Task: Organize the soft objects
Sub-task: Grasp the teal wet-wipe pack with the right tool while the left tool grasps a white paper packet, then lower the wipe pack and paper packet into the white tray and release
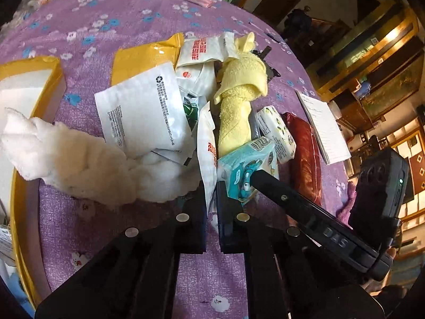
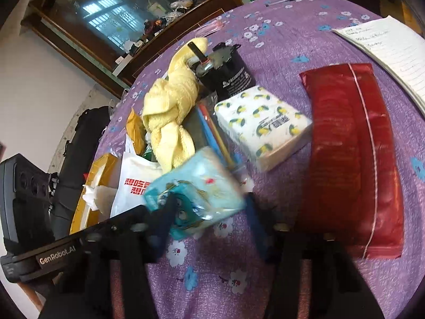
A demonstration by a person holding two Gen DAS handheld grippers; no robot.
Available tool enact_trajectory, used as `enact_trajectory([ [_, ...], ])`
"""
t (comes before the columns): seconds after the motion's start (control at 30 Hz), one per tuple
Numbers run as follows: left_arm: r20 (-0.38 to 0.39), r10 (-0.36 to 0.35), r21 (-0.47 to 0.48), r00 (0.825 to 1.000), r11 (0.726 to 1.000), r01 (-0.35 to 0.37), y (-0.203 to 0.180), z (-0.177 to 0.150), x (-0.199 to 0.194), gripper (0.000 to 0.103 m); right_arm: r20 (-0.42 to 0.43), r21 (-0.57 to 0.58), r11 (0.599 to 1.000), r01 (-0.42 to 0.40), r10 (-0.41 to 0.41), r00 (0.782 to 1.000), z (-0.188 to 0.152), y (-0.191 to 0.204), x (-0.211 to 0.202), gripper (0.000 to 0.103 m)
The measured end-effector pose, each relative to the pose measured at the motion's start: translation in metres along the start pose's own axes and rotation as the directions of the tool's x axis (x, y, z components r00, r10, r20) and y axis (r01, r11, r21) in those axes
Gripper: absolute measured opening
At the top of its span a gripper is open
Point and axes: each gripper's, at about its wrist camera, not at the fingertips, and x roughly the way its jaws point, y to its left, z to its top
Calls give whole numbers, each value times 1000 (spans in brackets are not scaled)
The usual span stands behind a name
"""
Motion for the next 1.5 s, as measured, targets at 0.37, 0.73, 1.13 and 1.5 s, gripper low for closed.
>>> enact_trajectory([
  [0.37, 48, -79, -37, 996, 996, 81, 10, -36, -60, 4, 52, -13, 998, -67, 67, 996, -30, 4, -45, 8],
  [0.73, 175, -79, -94, 981, 991, 97, 38, -66, -130, 4, 104, -149, 985, -87, 103, 989, -50, 52, -76, 7],
  [1.13, 332, 29, -279, 943, 958, 68, 144, -66, -201, 4, -16, -365, 915, -174, 180, 983, -50, 166, -17, 7],
  [1.5, 302, 49, -363, 952, 929, 67, 218, -34, -173, 4, -12, -549, 836, -3, -4, 1000, -49, 240, 67, 7],
])
